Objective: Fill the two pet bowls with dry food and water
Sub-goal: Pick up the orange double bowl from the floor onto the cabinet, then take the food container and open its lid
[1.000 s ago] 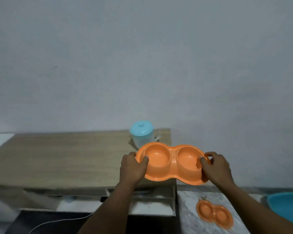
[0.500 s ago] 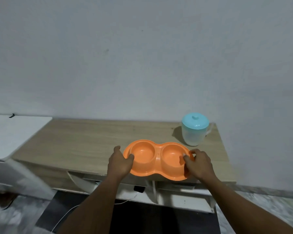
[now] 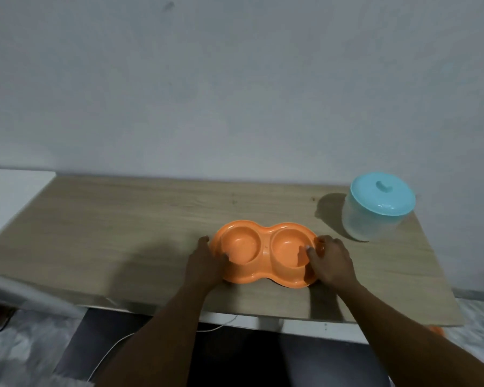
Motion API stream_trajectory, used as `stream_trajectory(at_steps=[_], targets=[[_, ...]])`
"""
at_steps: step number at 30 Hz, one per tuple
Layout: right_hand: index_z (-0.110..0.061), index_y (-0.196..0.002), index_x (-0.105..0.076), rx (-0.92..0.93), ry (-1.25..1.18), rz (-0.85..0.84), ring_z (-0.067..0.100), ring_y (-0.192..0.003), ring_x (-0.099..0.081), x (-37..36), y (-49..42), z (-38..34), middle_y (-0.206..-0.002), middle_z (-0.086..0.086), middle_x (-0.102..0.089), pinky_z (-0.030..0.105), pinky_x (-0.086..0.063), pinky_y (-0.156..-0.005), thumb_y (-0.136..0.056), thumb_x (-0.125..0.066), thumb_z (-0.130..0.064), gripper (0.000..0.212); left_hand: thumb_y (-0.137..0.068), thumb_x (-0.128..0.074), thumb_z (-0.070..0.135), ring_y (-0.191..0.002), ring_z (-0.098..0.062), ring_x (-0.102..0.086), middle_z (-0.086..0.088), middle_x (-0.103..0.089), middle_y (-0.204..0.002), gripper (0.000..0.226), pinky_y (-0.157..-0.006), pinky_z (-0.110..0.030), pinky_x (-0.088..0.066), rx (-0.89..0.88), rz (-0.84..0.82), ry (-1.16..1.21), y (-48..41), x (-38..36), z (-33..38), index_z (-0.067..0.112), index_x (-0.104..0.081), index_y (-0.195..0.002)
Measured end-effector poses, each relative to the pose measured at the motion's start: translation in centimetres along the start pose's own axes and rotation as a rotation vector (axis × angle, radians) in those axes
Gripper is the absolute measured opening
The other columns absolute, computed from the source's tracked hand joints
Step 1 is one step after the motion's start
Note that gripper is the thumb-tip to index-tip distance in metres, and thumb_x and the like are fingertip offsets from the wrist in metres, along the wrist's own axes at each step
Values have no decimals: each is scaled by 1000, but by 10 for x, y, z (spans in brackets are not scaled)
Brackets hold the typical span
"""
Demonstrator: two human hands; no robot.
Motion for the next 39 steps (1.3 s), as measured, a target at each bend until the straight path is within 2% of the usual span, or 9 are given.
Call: stream_trajectory(at_steps=[5, 9, 12, 21, 24, 29, 32, 35, 39], targets=[[-14, -137, -48, -15, 46, -28, 35, -120, -51, -7, 4, -7, -132, 18, -51, 48, -47, -96, -97, -49, -50, 54, -89, -66, 36, -127, -37, -52, -19, -57, -137, 78, -103, -39, -41, 18, -80, -33, -4, -1, -8, 13, -27, -152], [-16, -143, -41, 3, 110, -17, 38, -128, -43, 7, 22, -11, -140, 19, -44, 50, -44, -99, -97, -47, -53, 59, -91, -64, 36, -138, -35, -41, -18, -41, -152, 80, -109, -37, -34, -66, -77, -80, 12, 7, 8, 9, -22, -154], [-16, -143, -42, 21, 95, 3, 38, -130, -42, 26, 46, -14, -142, 18, -43, 52, -44, -100, -97, -49, -50, 58, -91, -65, 32, -136, -36, -43, -21, -45, -147, 79, -107, -36, -36, -155, -54, -87, 35, 14, 22, 7, -23, -153], [-16, -134, -51, 87, -5, 61, 33, -119, -54, 84, 155, 13, -134, 14, -50, 44, -48, -98, -92, -59, -47, 53, -92, -63, 37, -135, -34, -44, -16, -42, -151, 82, -101, -33, -38, -335, -116, -113, 154, 11, 33, 11, -18, -155], [-15, -130, -54, 98, 12, 33, 30, -117, -56, 93, 191, 34, -131, 12, -52, 43, -49, -97, -92, -60, -43, 47, -93, -61, 40, -139, -33, -40, -15, -37, -154, 82, -106, -37, -37, -362, -158, -118, 191, -1, 27, 14, -15, -156], [-15, -114, -63, 50, 15, 3, 29, -108, -58, 97, 233, 81, -117, 9, -60, 37, -48, -90, -89, -62, -37, 33, -93, -62, 38, -140, -32, -38, -13, -37, -154, 75, -107, -37, -40, -354, -224, -108, 238, -46, 16, 17, -23, -154], [-14, -115, -63, -26, -35, -27, 29, -109, -59, 85, 239, 119, -112, 10, -65, 35, -47, -89, -88, -60, -32, 33, -91, -62, 40, -137, -29, -43, -9, -45, -150, 68, -110, -36, -39, -358, -269, -134, 250, -91, 6, 18, -34, -149], [-10, -122, -62, -81, -105, -55, 31, -114, -61, 59, 225, 159, -120, 12, -67, 35, -47, -92, -92, -61, -33, 38, -92, -62, 39, -138, -30, -43, -14, -46, -149, 66, -110, -34, -36, -267, -283, -119, 245, -149, -10, 12, -38, -148], [-9, -134, -58, -123, -229, -75, 29, -126, -58, 11, 178, 209, -134, 12, -64, 44, -47, -105, -94, -61, -31, 46, -94, -62, 35, -135, -28, -47, -15, -51, -146, 59, -110, -32, -35, -135, -218, -6, 208, -228, -26, 7, -46, -143]])
Point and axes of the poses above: each hand's wrist, its own y-axis away from the middle knuckle, its own x-axis out of the back of the hand, z = x × y, the point moved 5 cm from there along -y, towards the middle knuckle
